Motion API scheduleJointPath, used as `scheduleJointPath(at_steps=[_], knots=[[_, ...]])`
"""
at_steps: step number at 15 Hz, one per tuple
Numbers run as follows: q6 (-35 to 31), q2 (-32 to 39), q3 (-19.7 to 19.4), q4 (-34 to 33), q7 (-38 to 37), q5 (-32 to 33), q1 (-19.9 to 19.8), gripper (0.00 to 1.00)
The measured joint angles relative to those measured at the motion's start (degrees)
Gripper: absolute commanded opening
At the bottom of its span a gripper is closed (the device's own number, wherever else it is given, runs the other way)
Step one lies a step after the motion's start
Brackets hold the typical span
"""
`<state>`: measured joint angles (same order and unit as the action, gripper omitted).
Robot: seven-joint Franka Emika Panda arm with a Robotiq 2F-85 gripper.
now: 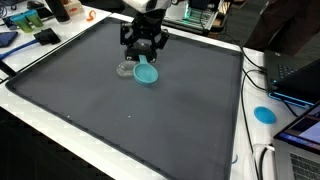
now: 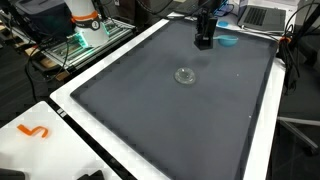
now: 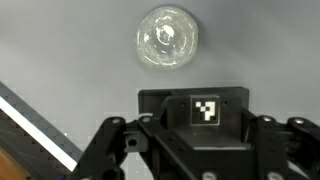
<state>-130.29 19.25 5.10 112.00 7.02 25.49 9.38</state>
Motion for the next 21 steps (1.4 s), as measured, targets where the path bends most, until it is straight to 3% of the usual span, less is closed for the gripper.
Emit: scheduleJointPath(at_steps=[7, 21], knots=[[3.11, 1.96, -0.11, -4.17, 0.7, -1.58, -0.55, 0.31], [11.91, 8.85, -0.09, -19.24, 11.21, -18.23, -6.75, 0.31]])
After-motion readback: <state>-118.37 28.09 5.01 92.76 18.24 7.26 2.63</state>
